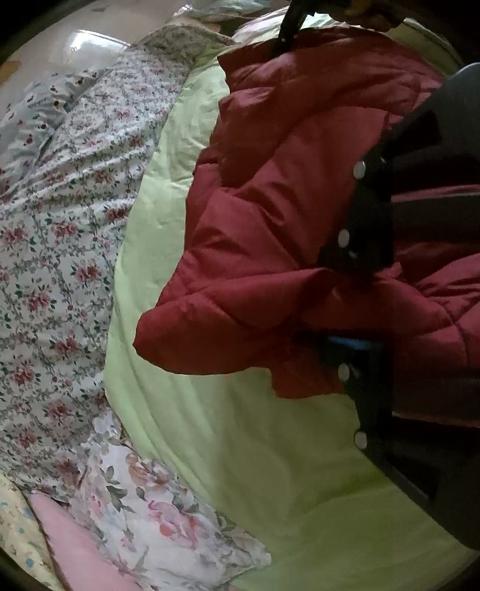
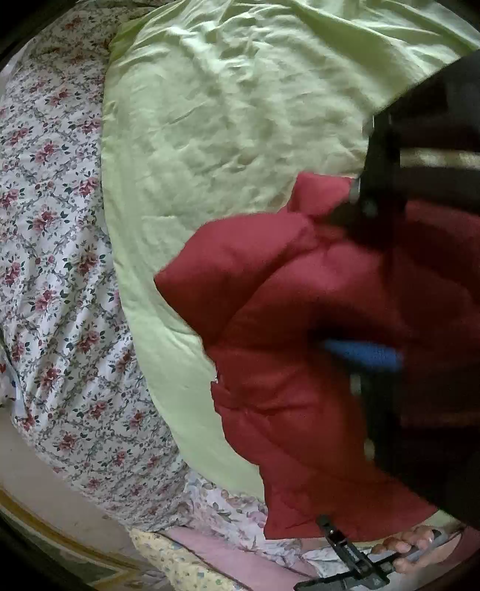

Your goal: Fold large clothes

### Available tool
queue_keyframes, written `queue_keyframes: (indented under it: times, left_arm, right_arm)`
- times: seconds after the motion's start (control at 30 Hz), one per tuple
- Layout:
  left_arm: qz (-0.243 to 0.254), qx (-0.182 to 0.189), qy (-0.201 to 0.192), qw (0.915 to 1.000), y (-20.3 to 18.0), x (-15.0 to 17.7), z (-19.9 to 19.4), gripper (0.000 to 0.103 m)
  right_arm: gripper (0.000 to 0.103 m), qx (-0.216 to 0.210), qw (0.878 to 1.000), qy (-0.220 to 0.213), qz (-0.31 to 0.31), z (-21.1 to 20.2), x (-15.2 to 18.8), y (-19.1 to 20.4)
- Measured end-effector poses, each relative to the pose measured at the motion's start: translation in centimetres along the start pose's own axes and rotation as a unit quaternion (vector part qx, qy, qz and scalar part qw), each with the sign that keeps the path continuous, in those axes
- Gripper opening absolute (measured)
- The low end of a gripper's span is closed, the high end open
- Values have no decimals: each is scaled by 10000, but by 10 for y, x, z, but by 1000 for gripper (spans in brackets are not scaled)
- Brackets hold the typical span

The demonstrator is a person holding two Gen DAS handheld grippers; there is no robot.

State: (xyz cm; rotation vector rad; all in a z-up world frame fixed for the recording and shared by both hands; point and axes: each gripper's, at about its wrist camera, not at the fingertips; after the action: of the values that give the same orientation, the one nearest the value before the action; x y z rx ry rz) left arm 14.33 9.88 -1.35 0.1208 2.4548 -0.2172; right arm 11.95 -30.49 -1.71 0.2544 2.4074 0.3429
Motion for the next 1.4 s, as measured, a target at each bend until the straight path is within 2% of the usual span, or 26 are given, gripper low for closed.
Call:
queue_keyframes:
  times: [0.1,0.17,0.27,0.43,0.57,0.93,1.4]
  left_arm:
    - [-10,142,-102,9998,0,-5,-8,15]
    - [-59,253,-169,9995,1,-11,-13,14]
    - [-133,398,-289,9987,2,-22,-18,13]
    - [-92,227,-433,9988,-3,-46,-12,12]
    - [-195,190,-308,9992,0,-57,9,12]
    - [-409,99,180,9990,16,-60,75,13]
    - [-495,124,288,9983,17,-59,84,15]
  right_arm:
    - [18,-36,9998,-157,-76,-11,0,3]
    - [15,-63,9995,-280,-111,-20,-3,6]
    - [13,-246,9983,-532,-21,-34,-13,6]
    - [13,-260,9972,-695,66,-30,-34,7]
    - [13,-178,9980,-576,201,-9,-45,0]
    - [13,153,9992,-211,298,47,-54,-14]
    - [14,285,9990,-172,311,61,-50,-17]
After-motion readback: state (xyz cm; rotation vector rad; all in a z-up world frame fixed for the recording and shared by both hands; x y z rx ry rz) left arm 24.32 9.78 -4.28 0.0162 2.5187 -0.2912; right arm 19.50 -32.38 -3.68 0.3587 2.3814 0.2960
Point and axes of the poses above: each gripper's, at about its wrist camera, not at the fingertips, and z roughly the way its jaws point, y to its left, x to its underside, and after that the axes turned 2 degrees about z, right-handed
